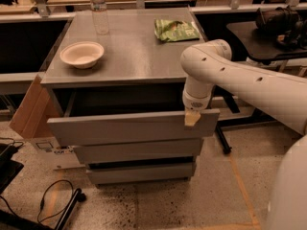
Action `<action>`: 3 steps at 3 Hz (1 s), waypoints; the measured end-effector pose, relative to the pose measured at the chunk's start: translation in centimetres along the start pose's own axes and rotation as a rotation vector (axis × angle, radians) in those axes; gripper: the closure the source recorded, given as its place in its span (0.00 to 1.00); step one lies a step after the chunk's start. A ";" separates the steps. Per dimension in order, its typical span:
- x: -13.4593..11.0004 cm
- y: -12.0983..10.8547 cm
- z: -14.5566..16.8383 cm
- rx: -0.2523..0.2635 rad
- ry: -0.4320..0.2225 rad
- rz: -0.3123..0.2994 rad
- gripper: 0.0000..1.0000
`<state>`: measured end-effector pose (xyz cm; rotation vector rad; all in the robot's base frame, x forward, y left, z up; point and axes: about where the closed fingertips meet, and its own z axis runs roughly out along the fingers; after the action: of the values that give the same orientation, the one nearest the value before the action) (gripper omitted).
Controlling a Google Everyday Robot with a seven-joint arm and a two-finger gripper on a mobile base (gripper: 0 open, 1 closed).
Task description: Open top drawer
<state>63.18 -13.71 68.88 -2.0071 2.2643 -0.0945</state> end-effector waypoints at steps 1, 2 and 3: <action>0.0 0.1 0.2 -0.004 0.001 -0.001 0.64; 0.0 0.2 0.4 -0.007 0.002 -0.002 0.41; 0.1 0.2 0.6 -0.011 0.003 -0.002 0.18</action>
Offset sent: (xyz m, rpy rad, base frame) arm -0.0004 0.0001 -0.0020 -0.0007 0.0033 0.0007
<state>63.01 -13.72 68.22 -2.0157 2.2703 -0.0859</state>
